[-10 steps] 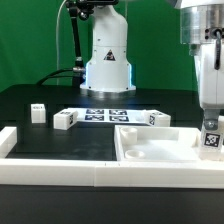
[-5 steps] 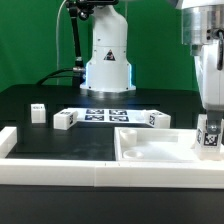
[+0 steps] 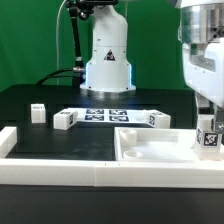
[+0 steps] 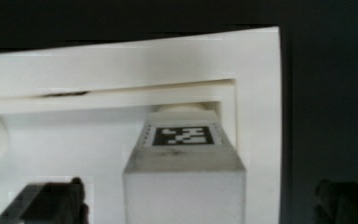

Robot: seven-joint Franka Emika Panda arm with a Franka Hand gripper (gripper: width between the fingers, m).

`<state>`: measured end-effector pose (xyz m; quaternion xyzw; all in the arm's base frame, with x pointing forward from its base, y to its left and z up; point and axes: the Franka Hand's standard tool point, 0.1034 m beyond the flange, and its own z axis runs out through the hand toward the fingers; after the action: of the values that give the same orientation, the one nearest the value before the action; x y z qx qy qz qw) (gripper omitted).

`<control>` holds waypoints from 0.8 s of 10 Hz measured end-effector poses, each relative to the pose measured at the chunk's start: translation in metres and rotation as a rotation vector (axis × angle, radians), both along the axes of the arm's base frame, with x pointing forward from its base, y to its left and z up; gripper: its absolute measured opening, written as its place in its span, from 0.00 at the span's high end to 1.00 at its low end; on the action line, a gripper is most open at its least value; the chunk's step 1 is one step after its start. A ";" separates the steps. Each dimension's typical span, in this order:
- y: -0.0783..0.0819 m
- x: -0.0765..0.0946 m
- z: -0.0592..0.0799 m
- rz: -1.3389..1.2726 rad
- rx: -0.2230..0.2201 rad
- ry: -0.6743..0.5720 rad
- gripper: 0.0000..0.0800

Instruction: Assemble one leg

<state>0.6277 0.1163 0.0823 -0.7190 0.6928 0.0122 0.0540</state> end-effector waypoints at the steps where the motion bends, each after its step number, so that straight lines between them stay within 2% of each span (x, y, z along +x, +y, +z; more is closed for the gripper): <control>1: 0.000 0.000 -0.001 0.075 -0.005 -0.006 0.19; 5: 0.005 -0.003 -0.001 0.394 -0.021 -0.020 0.19; 8: 0.002 -0.002 -0.001 0.661 -0.034 -0.047 0.19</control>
Offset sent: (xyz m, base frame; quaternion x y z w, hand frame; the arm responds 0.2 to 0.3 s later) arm -0.0019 0.0046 0.0015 -0.0399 0.0203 -0.2096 0.9768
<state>0.6260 0.1182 0.0813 -0.9057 0.4209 0.0009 0.0508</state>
